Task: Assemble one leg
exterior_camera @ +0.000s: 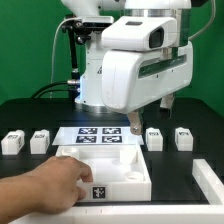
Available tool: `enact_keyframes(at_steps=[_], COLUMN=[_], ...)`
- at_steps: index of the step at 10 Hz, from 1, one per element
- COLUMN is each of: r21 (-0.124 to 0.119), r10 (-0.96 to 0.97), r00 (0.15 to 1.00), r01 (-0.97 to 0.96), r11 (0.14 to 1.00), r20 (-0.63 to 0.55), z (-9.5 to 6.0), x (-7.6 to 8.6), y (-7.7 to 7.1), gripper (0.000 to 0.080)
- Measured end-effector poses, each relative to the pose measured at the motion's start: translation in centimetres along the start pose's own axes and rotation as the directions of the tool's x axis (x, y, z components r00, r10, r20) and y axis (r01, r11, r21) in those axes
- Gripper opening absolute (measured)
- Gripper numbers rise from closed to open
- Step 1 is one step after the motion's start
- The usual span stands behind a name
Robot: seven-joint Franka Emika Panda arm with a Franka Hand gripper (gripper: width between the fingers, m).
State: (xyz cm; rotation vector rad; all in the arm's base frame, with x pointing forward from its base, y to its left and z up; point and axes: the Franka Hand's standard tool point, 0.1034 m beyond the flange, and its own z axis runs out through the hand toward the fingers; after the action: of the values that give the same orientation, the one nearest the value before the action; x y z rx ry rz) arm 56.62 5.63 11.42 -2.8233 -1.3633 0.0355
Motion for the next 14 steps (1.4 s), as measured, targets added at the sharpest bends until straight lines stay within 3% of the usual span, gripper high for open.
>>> enact_keyframes(at_steps=[11,12,14], r21=[0.001,0.004,0.0], r10=[-0.044,-0.05,-0.325], r00=[0.999,0.999,0.946], r01=[0.044,0.05,0.325], r11=[0.999,0.999,0.946], r20=[0.001,0.003,0.004], z=[0.1,0.1,1.5], x=[-0.1,-0.8,-4.6], y=[0.0,-0.4,-3.6], gripper=[0.065,0.065,0.065])
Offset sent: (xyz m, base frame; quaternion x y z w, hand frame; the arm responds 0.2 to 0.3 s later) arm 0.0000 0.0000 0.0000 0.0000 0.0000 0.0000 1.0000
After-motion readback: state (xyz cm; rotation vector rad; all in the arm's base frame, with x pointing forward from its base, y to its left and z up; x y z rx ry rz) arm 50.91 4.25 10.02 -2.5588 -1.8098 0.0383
